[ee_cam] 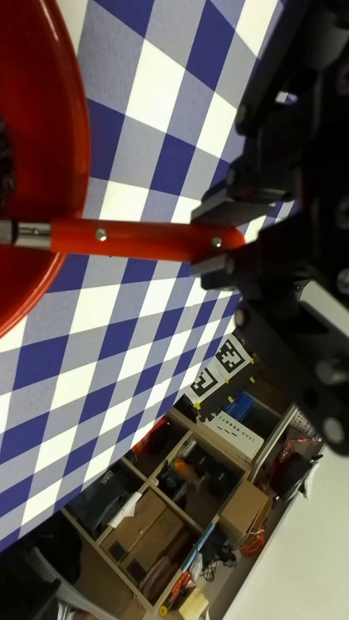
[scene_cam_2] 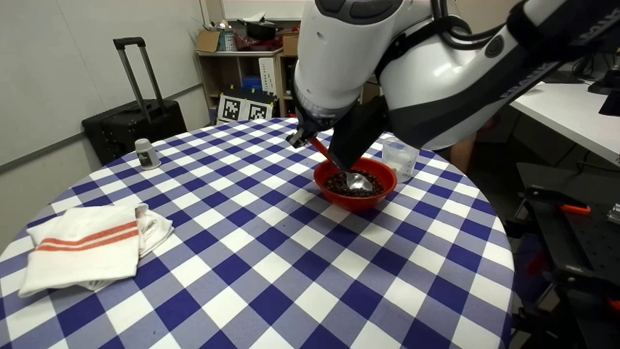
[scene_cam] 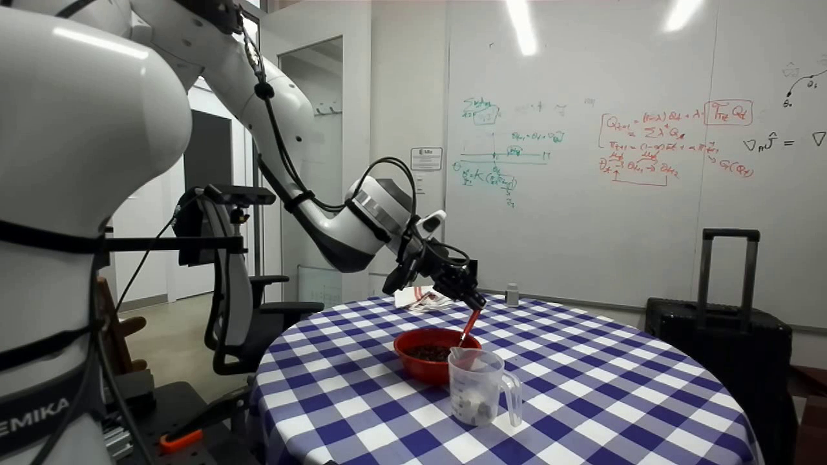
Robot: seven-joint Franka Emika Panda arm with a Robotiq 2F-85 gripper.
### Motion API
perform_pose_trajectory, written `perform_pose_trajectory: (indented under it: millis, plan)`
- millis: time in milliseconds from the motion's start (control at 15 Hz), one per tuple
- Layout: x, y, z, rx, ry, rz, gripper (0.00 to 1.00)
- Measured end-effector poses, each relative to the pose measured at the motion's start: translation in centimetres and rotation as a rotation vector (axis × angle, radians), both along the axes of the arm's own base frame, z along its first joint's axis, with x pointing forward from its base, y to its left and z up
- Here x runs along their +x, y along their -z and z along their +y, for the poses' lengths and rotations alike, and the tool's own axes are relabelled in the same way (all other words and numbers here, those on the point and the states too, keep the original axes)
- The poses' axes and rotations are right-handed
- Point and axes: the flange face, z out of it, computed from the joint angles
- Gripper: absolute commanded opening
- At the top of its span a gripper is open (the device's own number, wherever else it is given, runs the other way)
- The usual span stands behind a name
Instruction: Use the orange spoon to put some of the contents of the orange bowl into the clear jug
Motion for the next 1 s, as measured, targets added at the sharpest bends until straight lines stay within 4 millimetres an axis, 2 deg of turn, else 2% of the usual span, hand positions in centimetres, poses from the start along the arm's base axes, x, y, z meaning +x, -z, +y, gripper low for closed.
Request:
perform_pose_trajectory:
  millis: [467,1000]
  plan:
    - [0.4,-0.5,-2.9,0.057,0.102,-0.027,0.05]
    - [0.5,0.0,-4.5,0.138,0.169,-0.024,0.05]
